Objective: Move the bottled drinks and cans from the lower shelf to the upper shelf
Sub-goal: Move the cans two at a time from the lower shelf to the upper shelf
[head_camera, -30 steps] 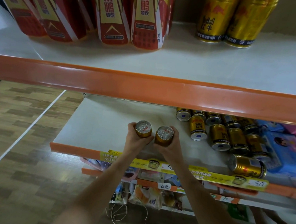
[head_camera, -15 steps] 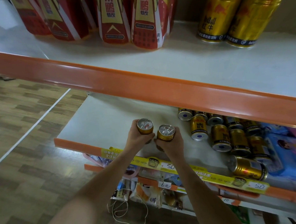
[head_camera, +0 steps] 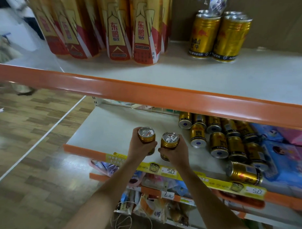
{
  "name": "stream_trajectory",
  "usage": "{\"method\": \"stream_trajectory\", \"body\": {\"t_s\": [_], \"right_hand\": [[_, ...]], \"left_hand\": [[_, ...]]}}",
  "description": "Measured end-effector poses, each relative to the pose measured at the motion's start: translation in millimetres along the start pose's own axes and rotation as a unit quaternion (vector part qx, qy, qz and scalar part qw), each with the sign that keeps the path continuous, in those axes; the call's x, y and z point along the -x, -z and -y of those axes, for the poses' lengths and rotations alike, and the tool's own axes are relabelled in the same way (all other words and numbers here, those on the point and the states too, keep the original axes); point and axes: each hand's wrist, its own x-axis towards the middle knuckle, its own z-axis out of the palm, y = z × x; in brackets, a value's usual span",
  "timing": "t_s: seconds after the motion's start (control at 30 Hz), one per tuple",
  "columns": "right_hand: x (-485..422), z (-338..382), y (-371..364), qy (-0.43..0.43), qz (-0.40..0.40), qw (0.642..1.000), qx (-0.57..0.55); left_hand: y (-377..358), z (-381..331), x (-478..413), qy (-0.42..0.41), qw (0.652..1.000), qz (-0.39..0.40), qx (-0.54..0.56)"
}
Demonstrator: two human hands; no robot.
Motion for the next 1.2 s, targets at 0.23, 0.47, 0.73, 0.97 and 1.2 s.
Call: {"method": "stream_trajectory", "body": {"t_s": [0.23,0.47,0.73,0.97,1.2], "right_hand": [[45.3,25.9,8.2,0.02,-0.015,1.0,-0.005],[118.3,52.9,13.3,0.044,-0.037,0.998,-0.015],[179.0,88.4,28.3,0.075,-0.074,0.993,-0.043],[191.3,134.9,55.2,0.141,-0.086,0.985,-0.058],[178.4,192.8,90.2,0.183,-0.092,0.976,-0.079]], "left_hand": [[18.5,-23.7,35.3,-0.027,1.0,-0.003,-0.013],[56.4,-43.9,98.9,-0.057,0.997,0.043,-0.036],[84.6,-72.9,145.1,-0.088,0.994,0.049,-0.039],[89.7,-130.4,157.1,-0.127,0.99,0.061,-0.014],[85.8,-212.2,152.4,-0.213,0.974,0.068,-0.026]]}}
